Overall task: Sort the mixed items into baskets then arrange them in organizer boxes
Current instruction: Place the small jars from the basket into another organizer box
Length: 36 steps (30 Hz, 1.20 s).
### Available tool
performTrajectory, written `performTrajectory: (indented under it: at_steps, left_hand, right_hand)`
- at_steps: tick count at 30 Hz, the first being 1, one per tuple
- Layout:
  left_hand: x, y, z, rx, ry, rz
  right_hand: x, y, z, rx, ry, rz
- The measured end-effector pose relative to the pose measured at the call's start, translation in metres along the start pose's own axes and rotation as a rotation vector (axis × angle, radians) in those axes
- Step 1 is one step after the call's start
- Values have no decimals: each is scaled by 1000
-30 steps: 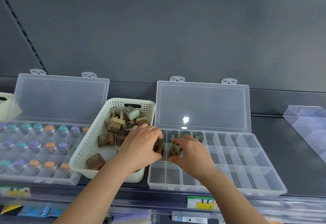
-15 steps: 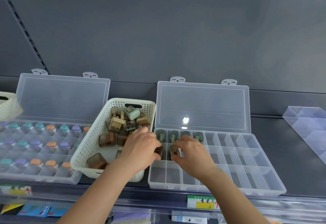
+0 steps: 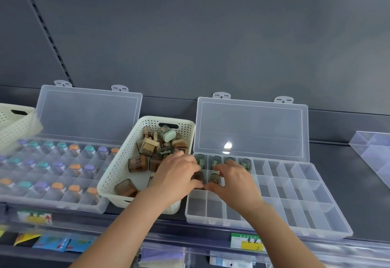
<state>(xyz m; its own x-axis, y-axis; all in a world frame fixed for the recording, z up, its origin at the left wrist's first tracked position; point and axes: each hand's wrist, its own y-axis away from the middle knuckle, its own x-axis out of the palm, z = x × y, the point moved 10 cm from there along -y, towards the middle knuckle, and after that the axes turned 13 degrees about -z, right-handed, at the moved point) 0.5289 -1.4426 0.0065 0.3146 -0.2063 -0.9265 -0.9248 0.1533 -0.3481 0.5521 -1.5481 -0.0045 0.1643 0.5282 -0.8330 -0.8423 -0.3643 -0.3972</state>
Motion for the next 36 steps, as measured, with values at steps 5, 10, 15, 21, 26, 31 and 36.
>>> performTrajectory:
  at_steps: [5,10,15,21,26,31,36]
  left_hand:
    - [-38,16,34,-139,90,-134]
    - [-33,55,119,-387,-69,178]
    - [-6,82,144,-508,-143,422]
    - [1,77,144,-449,-190,470]
    - [-3,73,139,-431,-103,436]
    - [-34,62,138,-438,100,242]
    - [-53,63,151,-562,302,95]
  right_hand:
    - [-6,-10,44,-124,-120,-14]
    - [10,-12,110,-349,-189,114]
    - [57,-8,149,-462,-70,372]
    - [91,-11,154,-440,43,577]
    - [100,-11,155,-414,23,623]
    - [95,-15,150,-399,7,570]
    - [86,-22,151,-457,107,425]
